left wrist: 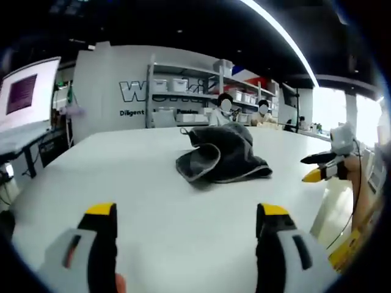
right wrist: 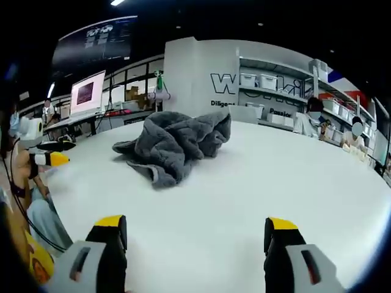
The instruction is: Fold the towel on the table until its edges align and the towel forms a compact rectangular stack.
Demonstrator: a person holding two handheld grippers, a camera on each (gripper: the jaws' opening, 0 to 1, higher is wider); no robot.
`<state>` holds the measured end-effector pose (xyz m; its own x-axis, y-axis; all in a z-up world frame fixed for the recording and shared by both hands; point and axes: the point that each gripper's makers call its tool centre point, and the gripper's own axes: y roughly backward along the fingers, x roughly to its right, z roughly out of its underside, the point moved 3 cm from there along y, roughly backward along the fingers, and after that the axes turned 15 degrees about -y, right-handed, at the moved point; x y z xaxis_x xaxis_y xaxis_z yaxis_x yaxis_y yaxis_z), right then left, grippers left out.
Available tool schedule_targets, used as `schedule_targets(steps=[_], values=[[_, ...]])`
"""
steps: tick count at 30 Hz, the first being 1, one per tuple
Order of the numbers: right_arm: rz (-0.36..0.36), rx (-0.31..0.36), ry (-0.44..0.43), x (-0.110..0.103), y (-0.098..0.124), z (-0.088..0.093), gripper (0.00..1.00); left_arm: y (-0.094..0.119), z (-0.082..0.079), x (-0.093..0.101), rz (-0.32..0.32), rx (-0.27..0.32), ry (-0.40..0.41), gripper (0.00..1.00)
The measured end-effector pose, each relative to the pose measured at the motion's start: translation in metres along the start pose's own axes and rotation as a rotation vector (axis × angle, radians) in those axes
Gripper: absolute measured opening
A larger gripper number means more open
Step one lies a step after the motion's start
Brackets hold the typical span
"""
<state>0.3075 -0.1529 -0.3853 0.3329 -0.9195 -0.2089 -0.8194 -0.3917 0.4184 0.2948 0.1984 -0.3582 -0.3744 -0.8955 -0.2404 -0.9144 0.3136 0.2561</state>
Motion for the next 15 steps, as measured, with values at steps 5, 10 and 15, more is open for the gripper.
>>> schedule_targets(steps=[5,10,15], values=[[0.000,-0.002,-0.002,0.0011,-0.0001,0.0016,0.97,-0.0007,0.0000,0.0014,0.003,-0.001,0.000,0.99],[0.000,-0.003,-0.004,0.0021,-0.0003,0.0027,0.97,-0.0009,0.0000,0.0021,0.003,-0.003,-0.002,0.99],[-0.004,-0.007,-0.002,0.0017,-0.0010,0.0037,0.97,-0.0013,0.0001,0.0027,0.005,-0.005,-0.003,0.99]])
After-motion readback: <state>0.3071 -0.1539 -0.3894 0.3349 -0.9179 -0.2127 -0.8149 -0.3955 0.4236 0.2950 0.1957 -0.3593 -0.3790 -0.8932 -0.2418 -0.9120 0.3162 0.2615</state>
